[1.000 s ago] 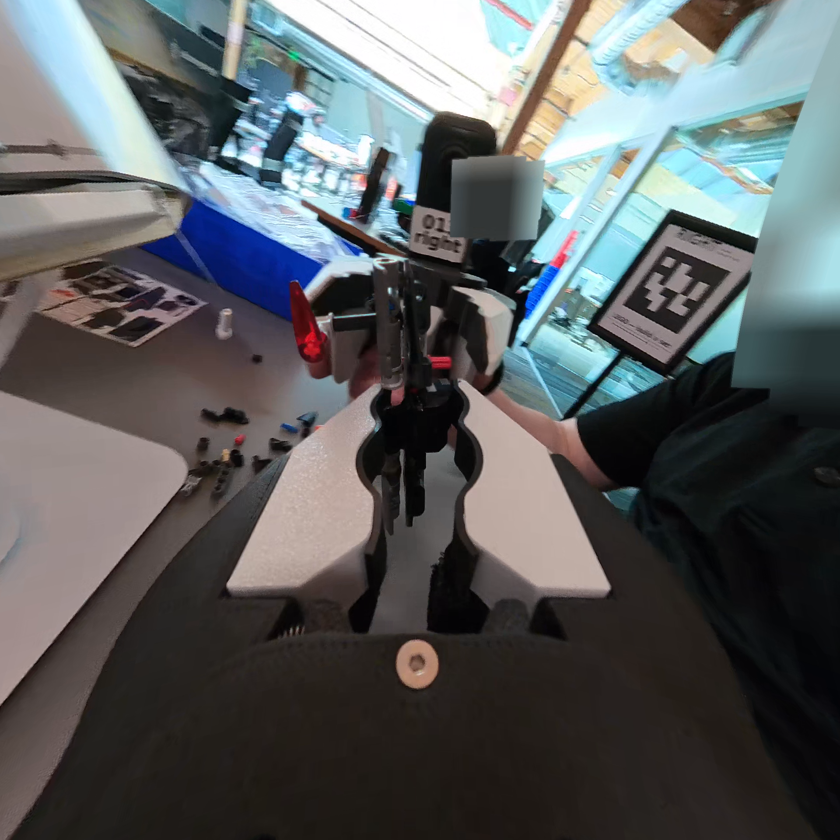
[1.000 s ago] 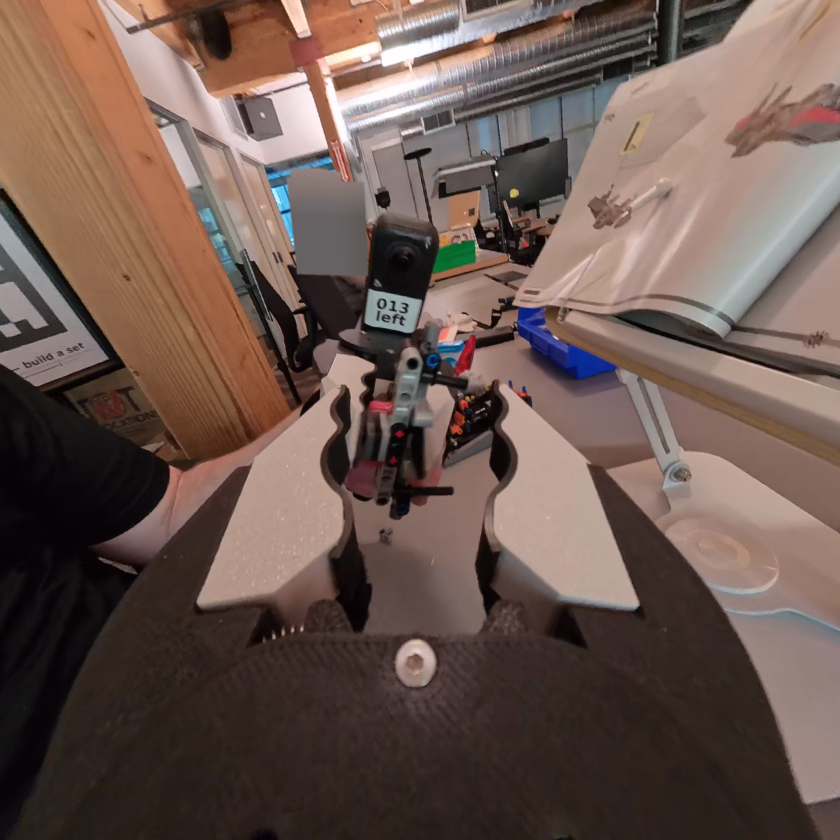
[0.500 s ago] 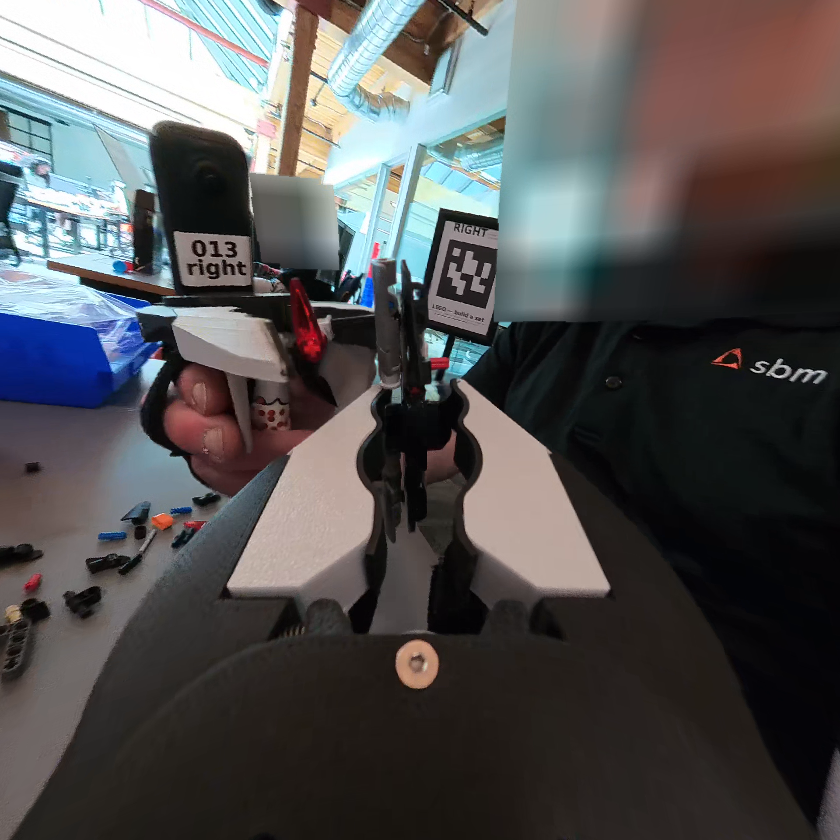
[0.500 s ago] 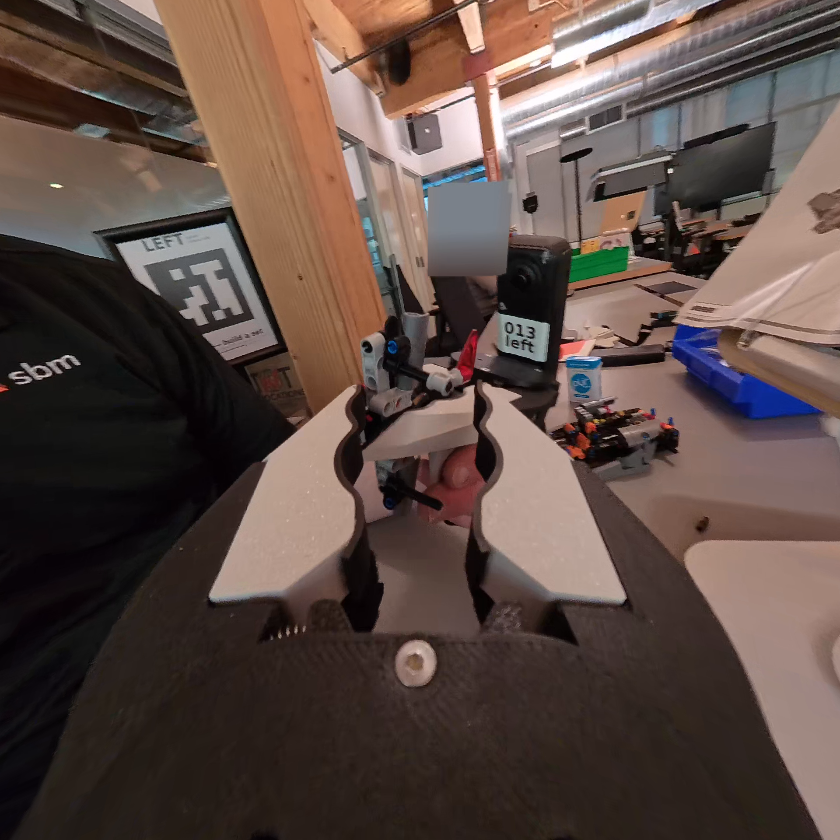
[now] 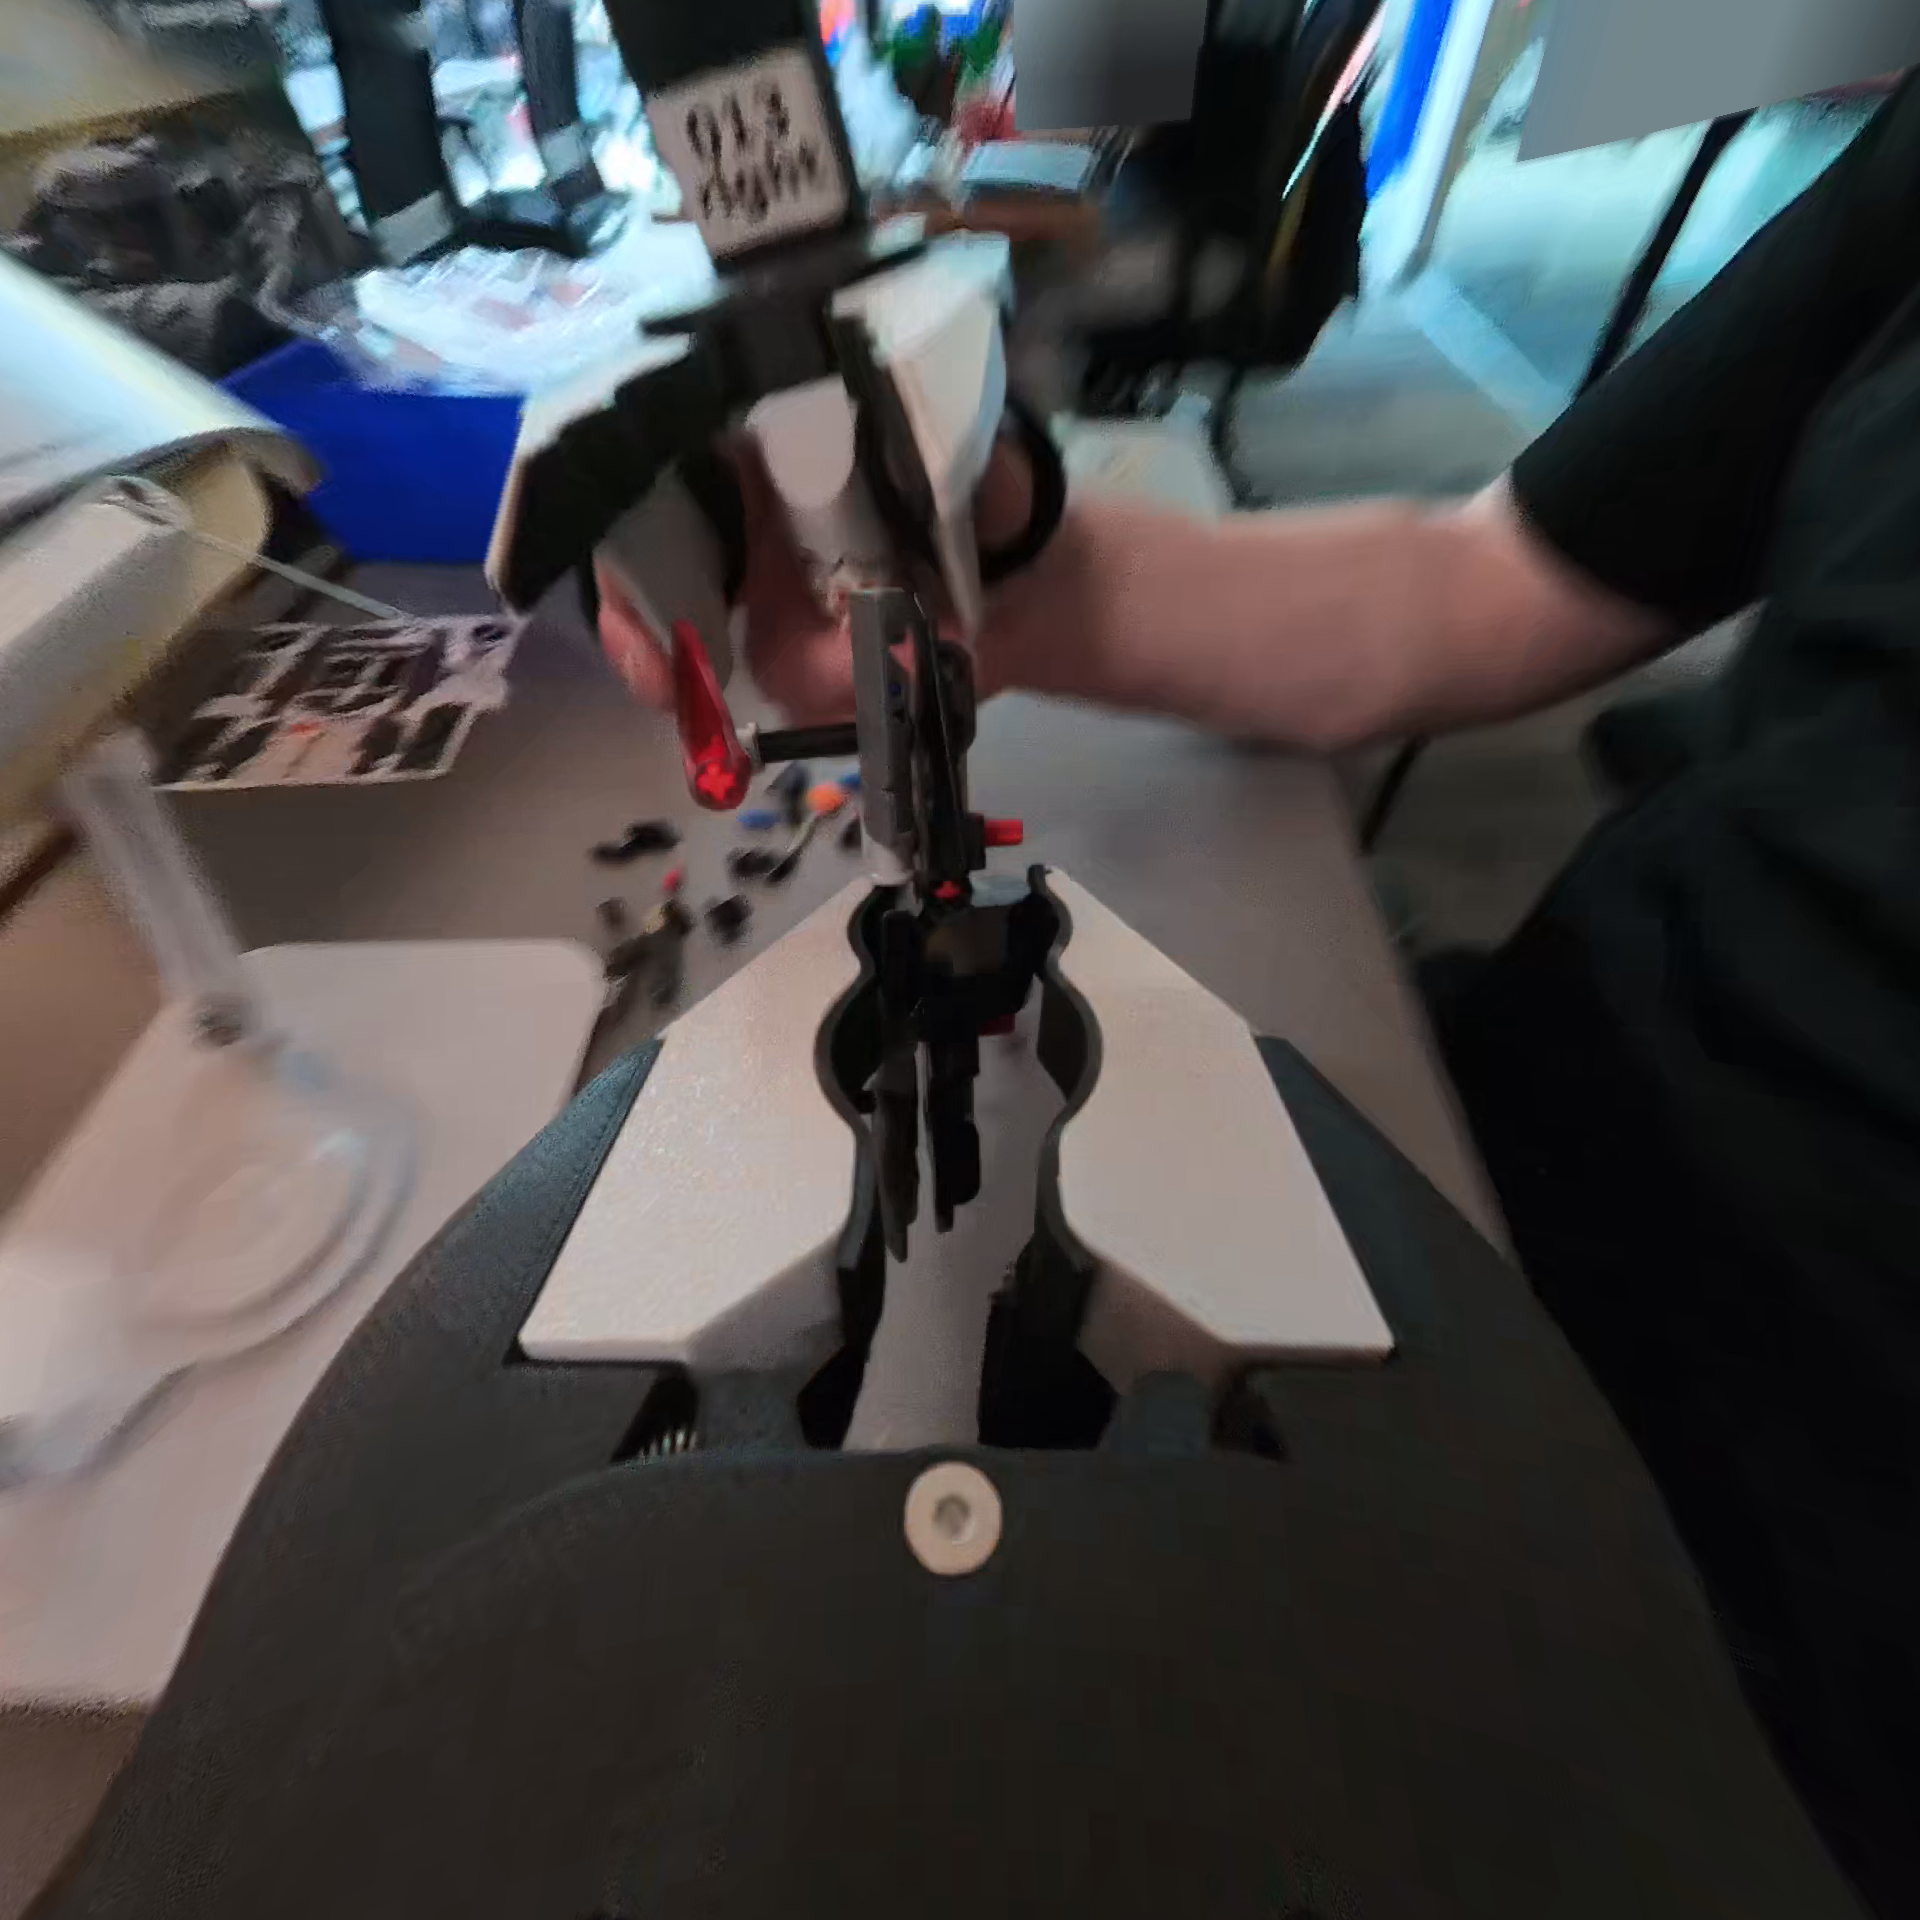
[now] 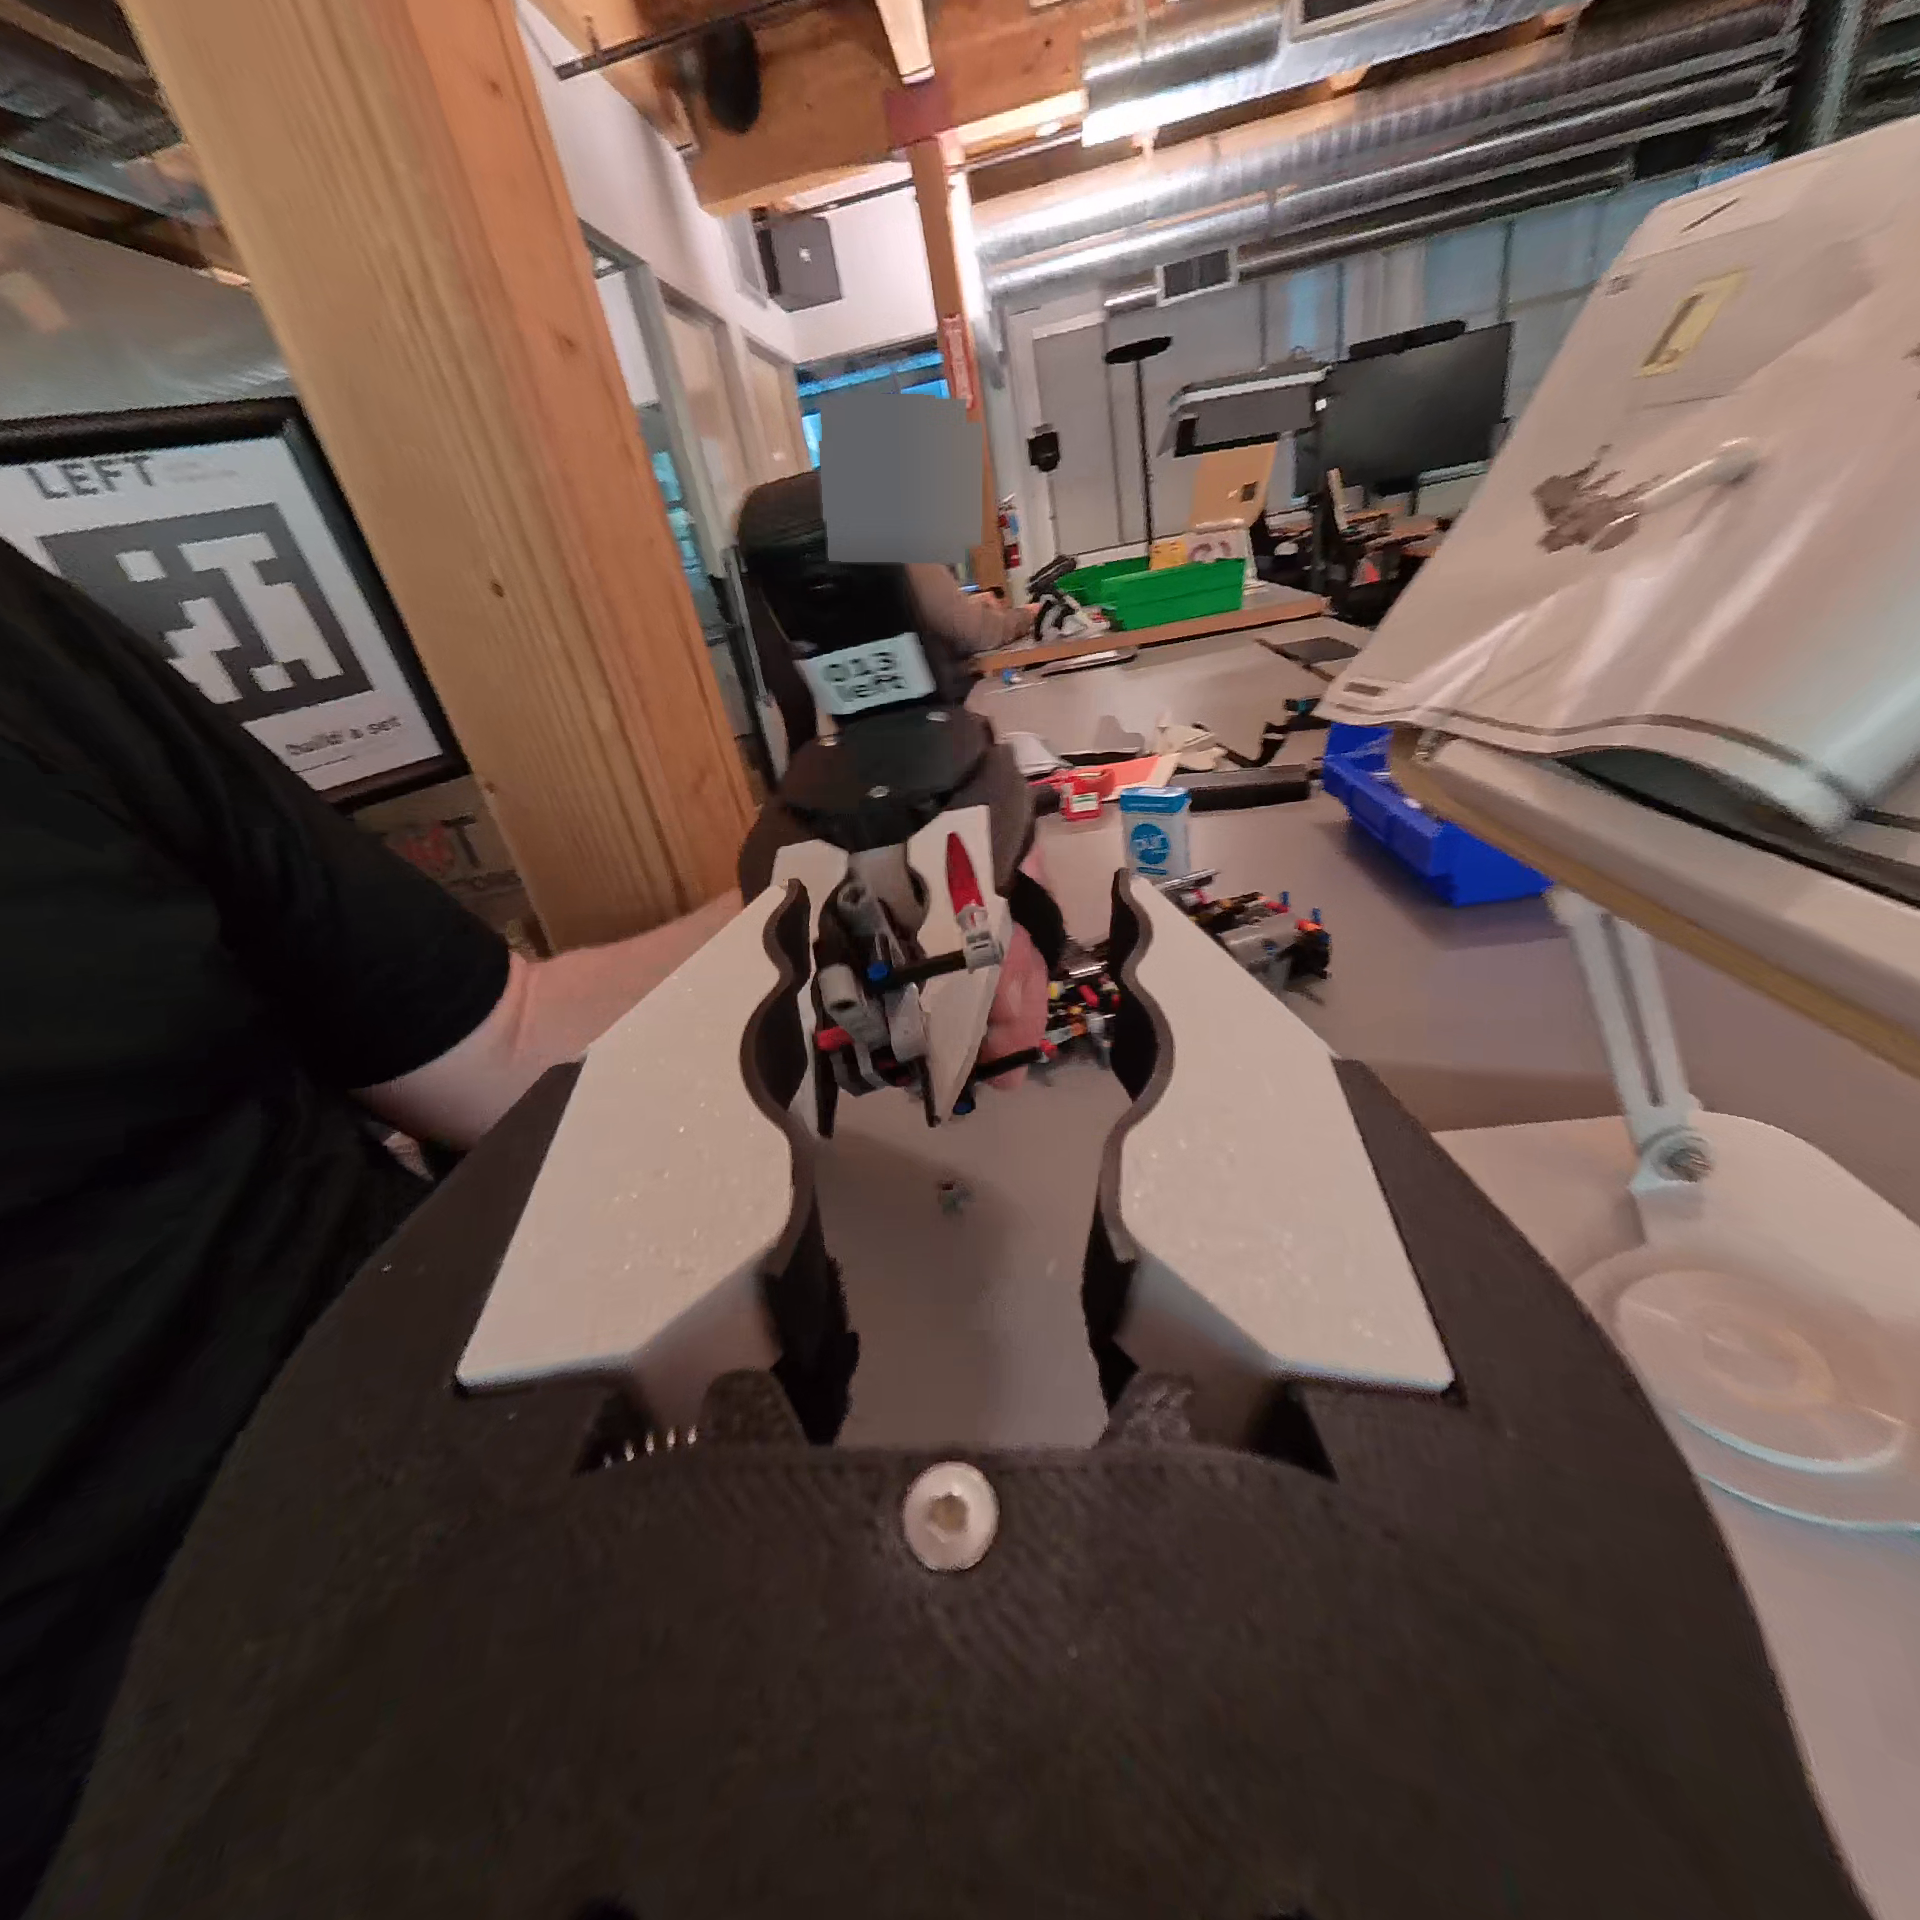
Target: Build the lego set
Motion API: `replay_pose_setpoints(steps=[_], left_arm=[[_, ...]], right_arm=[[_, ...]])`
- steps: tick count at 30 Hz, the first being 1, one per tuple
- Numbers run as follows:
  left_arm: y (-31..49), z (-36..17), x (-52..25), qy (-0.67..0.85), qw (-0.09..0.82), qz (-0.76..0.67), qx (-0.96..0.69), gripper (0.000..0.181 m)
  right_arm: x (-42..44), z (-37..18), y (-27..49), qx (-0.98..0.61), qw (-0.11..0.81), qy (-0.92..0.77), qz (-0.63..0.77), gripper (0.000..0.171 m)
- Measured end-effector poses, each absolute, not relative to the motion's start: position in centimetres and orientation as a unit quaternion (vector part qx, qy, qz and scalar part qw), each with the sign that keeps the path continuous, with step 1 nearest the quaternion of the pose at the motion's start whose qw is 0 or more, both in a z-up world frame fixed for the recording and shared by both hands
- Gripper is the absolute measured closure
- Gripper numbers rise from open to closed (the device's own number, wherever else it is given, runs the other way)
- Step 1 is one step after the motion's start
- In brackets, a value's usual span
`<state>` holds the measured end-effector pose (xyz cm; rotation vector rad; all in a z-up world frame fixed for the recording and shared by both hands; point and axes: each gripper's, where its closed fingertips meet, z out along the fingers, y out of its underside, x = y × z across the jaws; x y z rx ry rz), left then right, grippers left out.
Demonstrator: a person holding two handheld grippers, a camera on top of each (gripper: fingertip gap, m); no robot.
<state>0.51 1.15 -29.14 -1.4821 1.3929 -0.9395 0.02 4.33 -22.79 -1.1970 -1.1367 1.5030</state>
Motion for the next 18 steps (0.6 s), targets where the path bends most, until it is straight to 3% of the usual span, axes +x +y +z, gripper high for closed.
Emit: replay_pose_setpoints(steps=[11,18], left_arm=[[6.3,-36.4,-2.6,0.644,0.427,0.051,-0.633,0.158],[5.3,-41.7,-4.6,0.668,0.376,0.181,-0.616,0.158]], right_arm=[[0.2,-25.0,7.1,-0.527,0.484,-0.462,0.525,0.119],[-0.4,-26.2,7.3,-0.542,0.481,-0.473,0.501,0.120]])
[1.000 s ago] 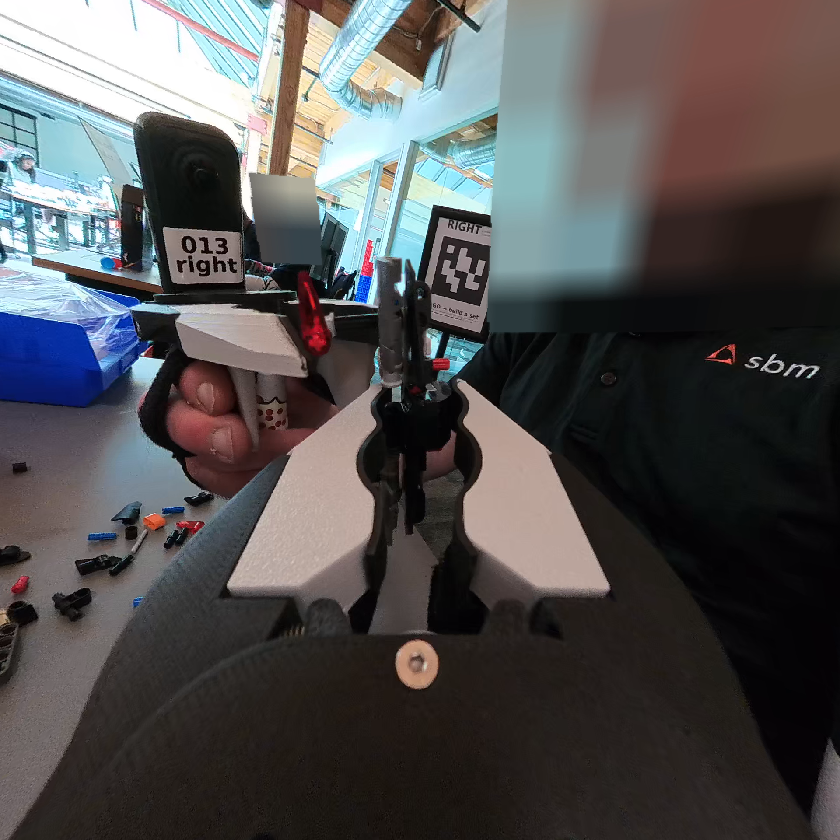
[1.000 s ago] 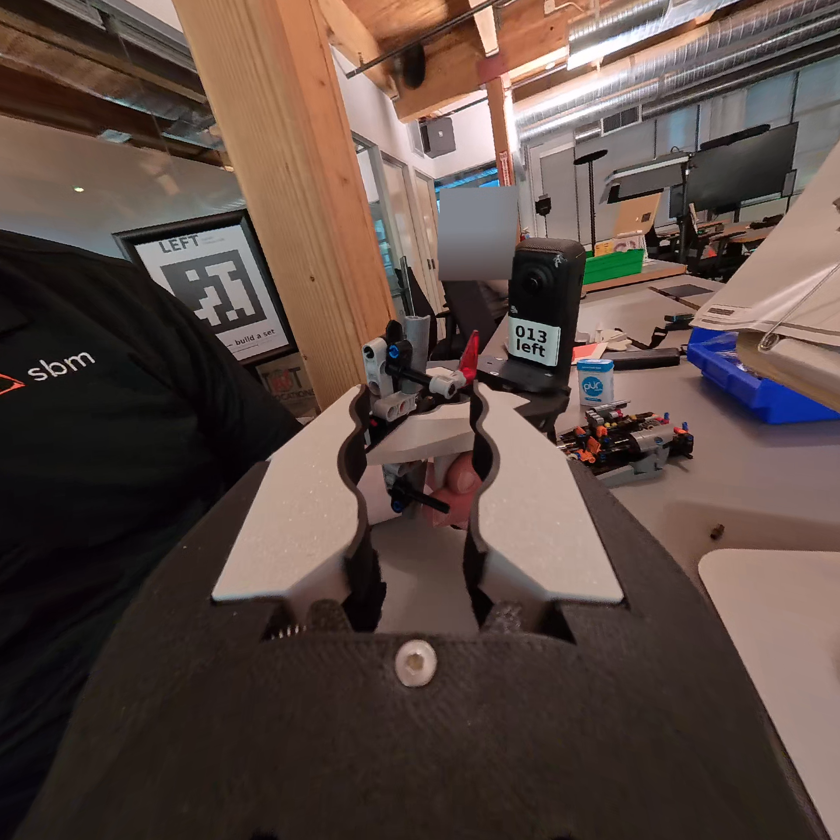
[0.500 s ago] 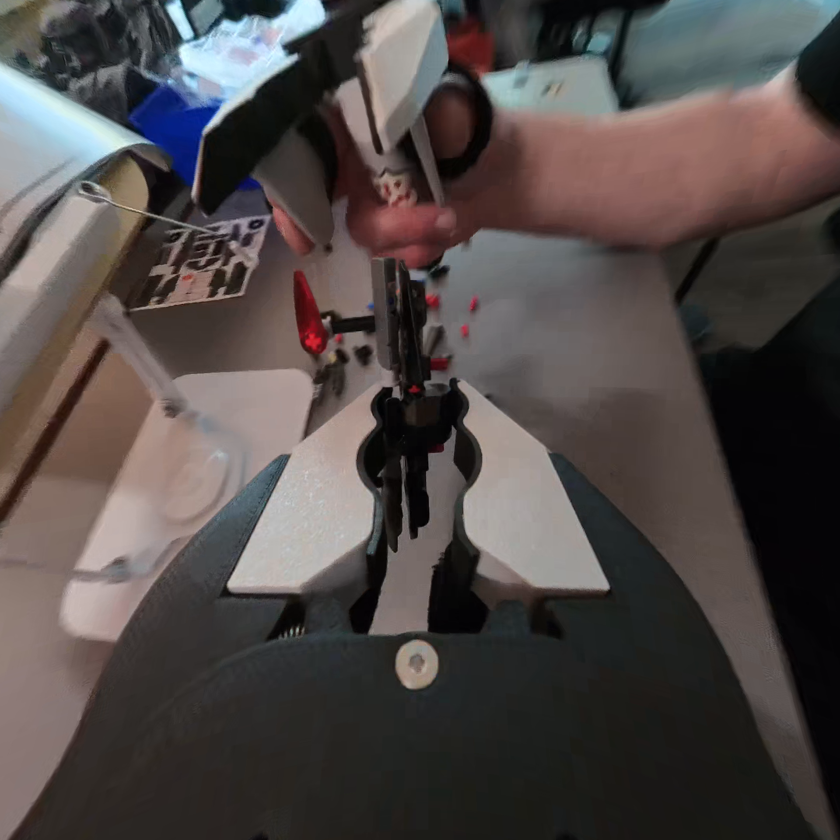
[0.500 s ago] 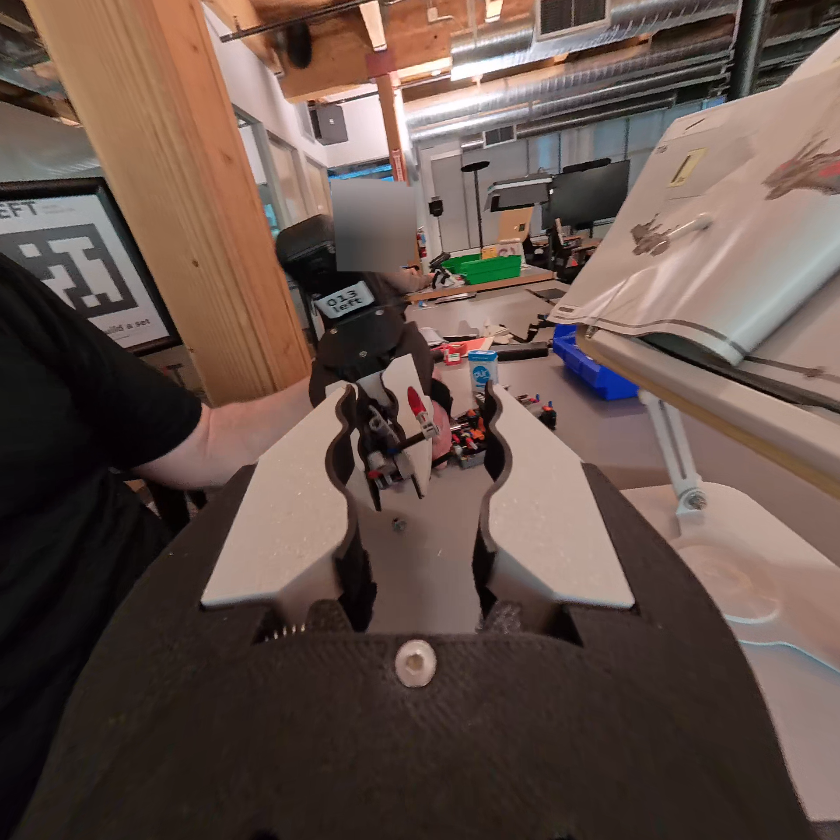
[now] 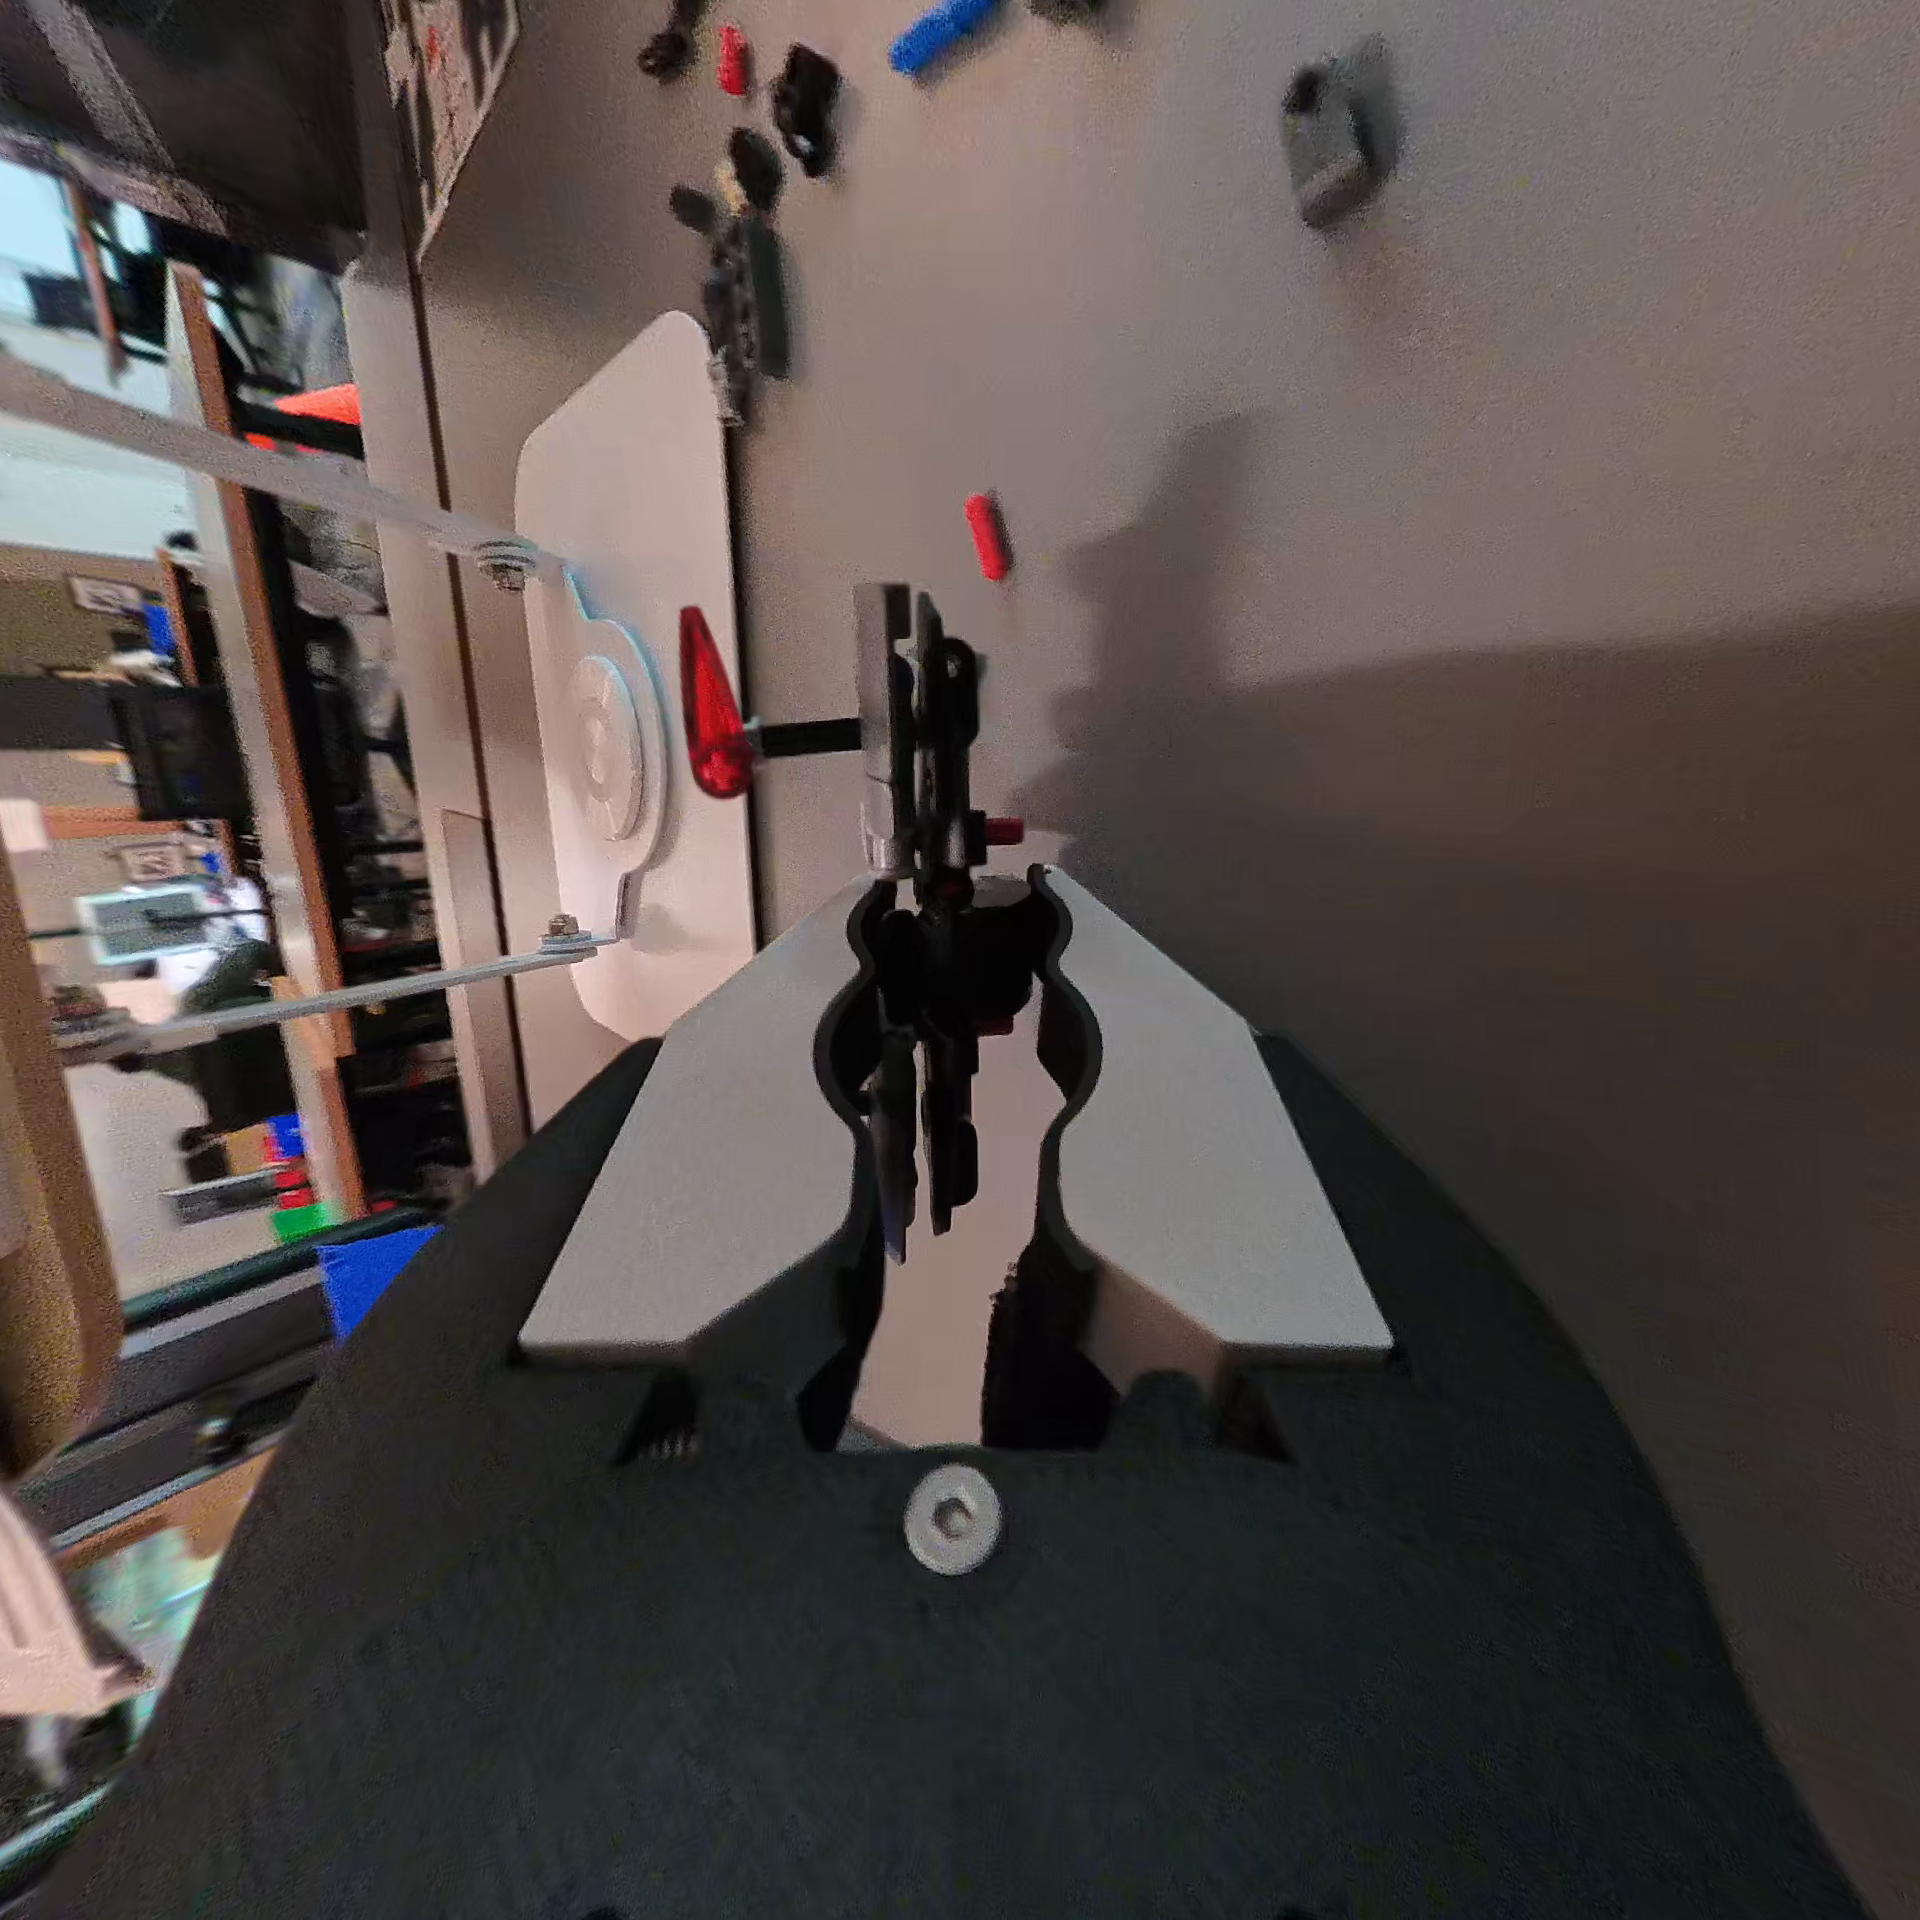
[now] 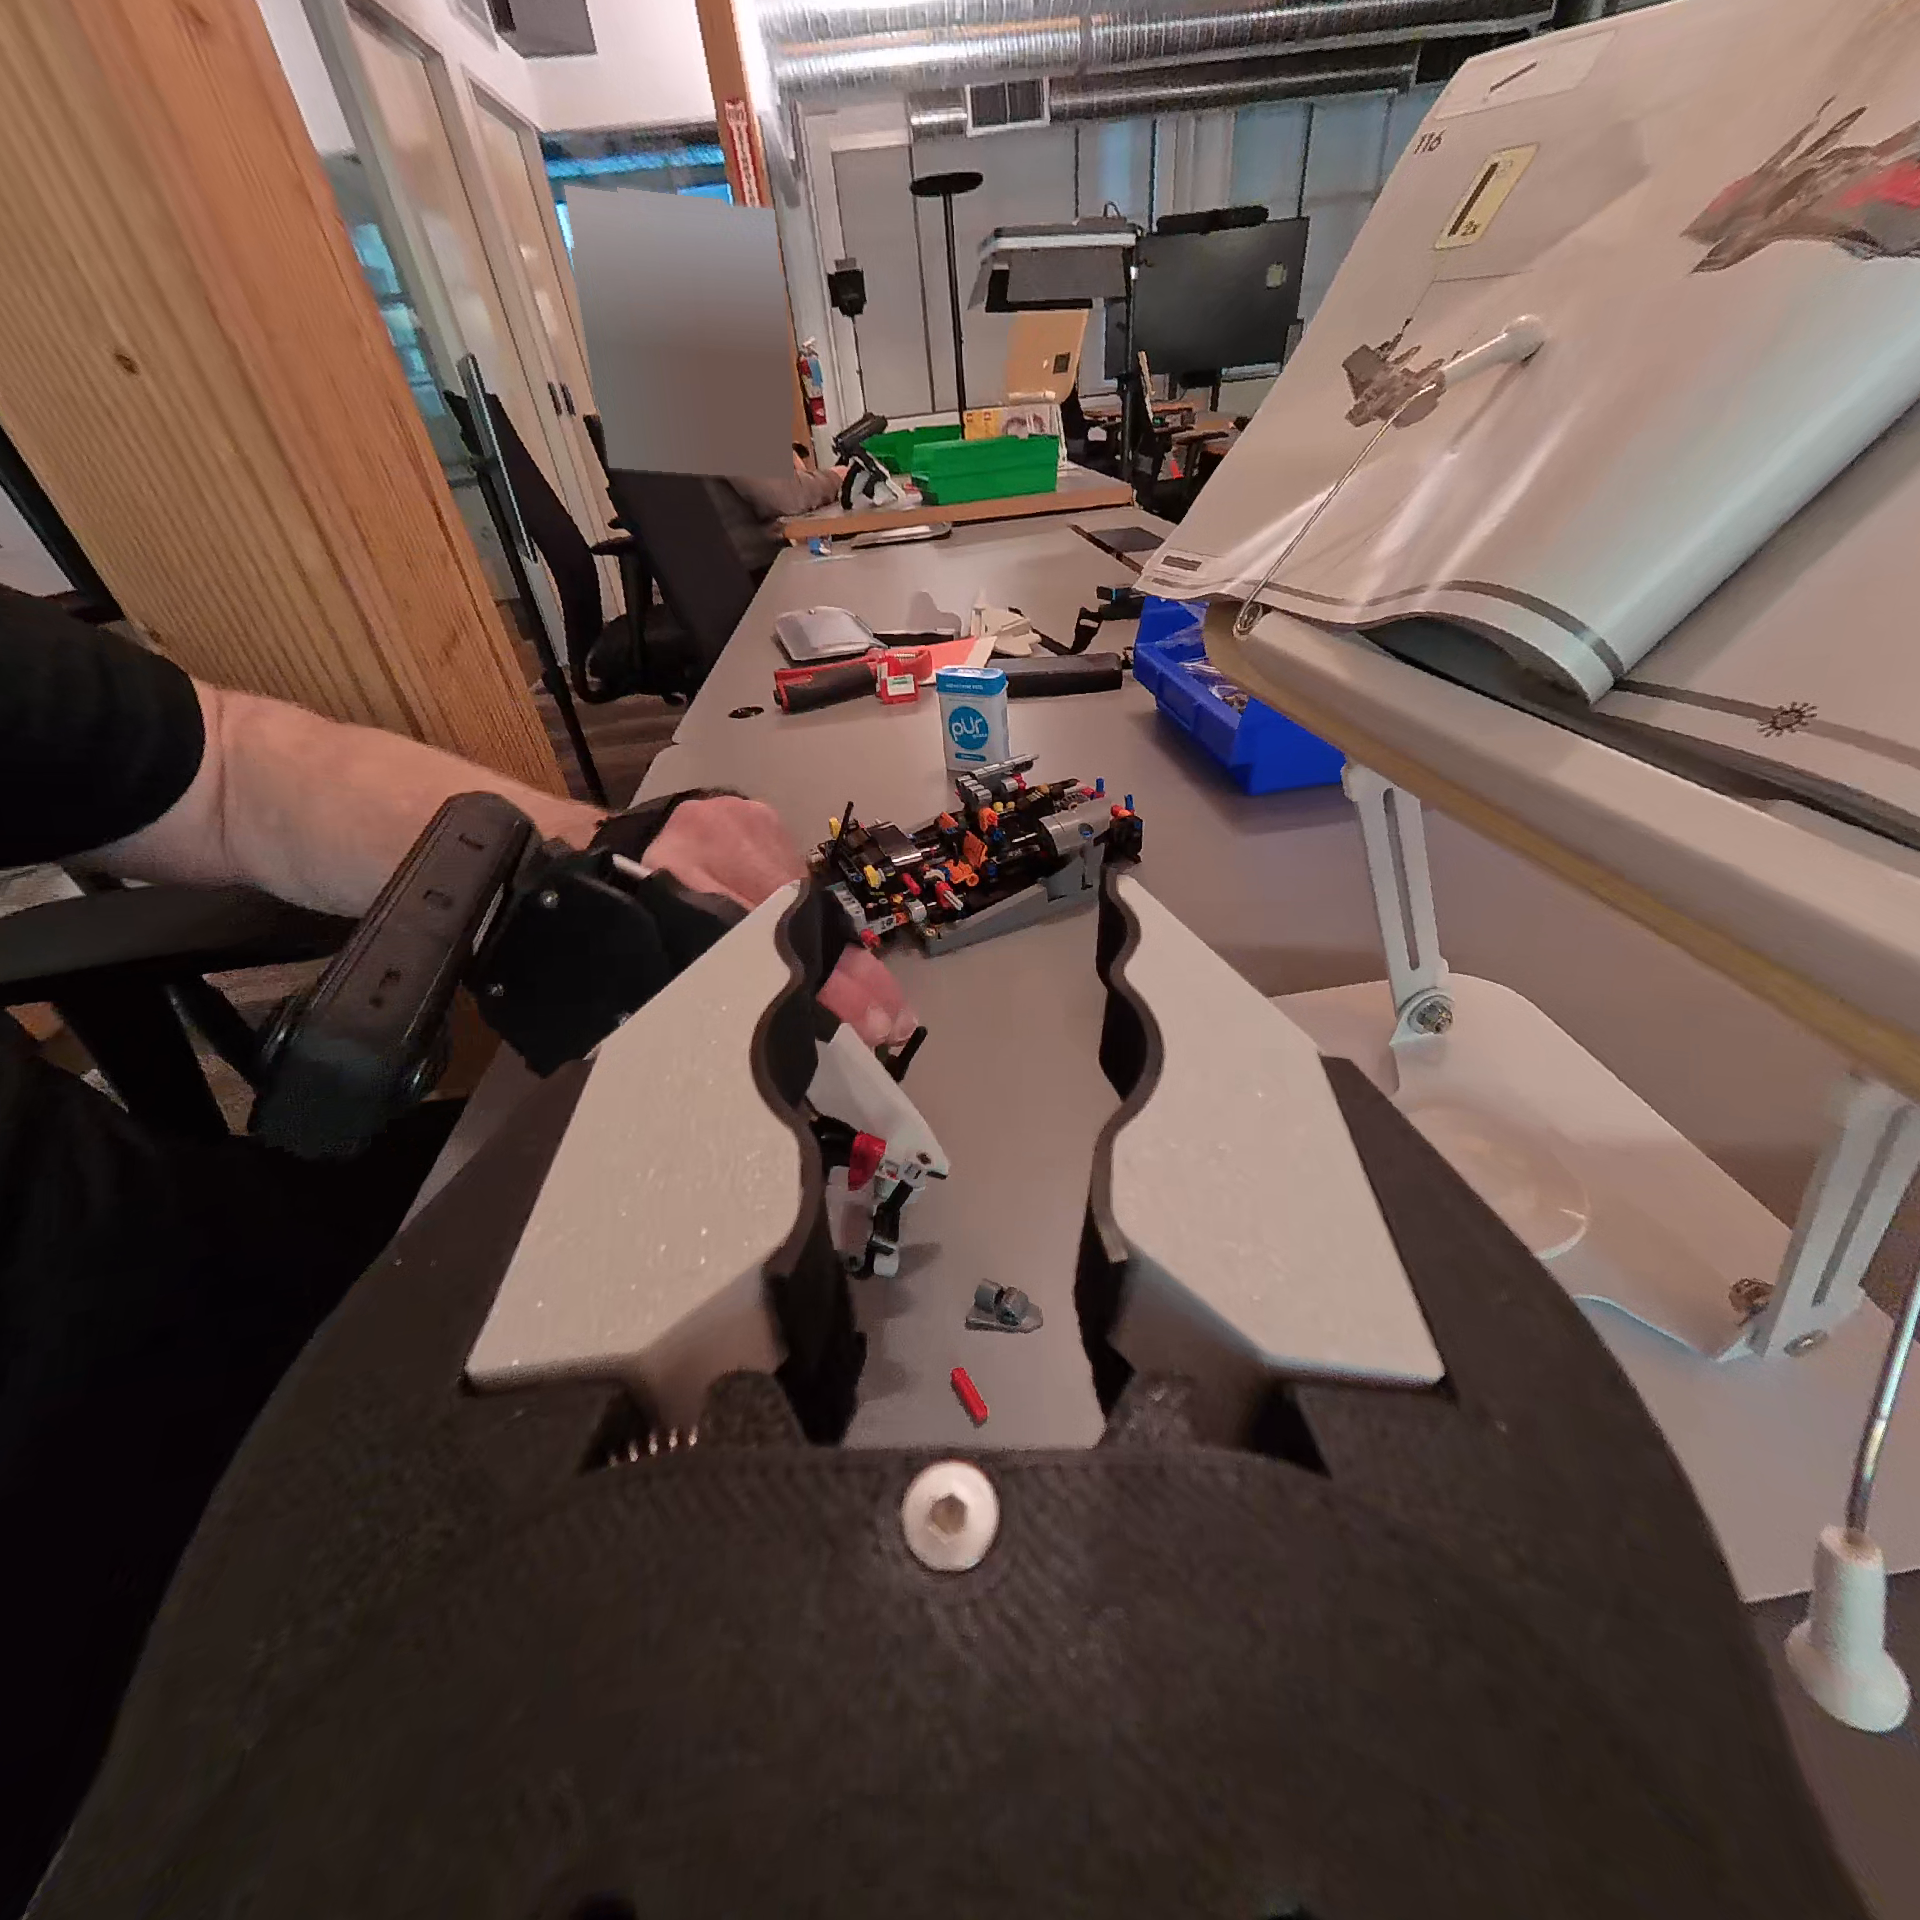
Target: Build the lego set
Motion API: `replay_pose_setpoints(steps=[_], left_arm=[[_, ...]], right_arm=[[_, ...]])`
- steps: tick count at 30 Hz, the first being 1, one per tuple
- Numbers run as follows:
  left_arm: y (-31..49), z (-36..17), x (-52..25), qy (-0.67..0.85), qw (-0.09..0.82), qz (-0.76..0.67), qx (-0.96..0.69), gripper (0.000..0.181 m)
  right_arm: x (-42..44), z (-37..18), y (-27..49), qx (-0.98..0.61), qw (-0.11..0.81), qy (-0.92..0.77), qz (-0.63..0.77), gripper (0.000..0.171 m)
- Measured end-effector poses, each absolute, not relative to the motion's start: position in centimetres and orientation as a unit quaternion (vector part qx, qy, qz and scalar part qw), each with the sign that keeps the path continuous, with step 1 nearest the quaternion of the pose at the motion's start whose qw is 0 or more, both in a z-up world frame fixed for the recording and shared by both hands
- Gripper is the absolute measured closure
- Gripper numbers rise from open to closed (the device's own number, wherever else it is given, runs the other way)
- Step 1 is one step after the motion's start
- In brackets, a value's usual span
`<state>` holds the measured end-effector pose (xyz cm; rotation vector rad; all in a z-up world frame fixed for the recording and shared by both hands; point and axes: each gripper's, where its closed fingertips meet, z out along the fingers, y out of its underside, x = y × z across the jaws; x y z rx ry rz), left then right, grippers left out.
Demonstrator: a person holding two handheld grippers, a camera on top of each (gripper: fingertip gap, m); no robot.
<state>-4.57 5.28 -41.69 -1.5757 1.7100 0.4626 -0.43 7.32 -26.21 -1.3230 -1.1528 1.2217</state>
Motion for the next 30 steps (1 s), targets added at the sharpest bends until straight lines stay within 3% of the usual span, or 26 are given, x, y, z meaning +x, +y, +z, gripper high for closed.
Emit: replay_pose_setpoints(steps=[9,21,30], left_arm=[[5.5,-41.9,-4.7,0.682,0.396,0.250,-0.562,0.158],[5.2,-40.7,-4.7,0.682,0.425,0.269,-0.530,0.132],[4.6,-39.0,-6.2,0.655,0.444,0.261,-0.553,0.137]], right_arm=[[-0.7,-26.4,7.0,-0.543,0.486,-0.486,0.482,0.120],[-0.5,-25.7,6.7,-0.536,0.496,-0.491,0.475,0.121],[-0.3,-25.5,6.8,-0.533,0.503,-0.490,0.471,0.122]])
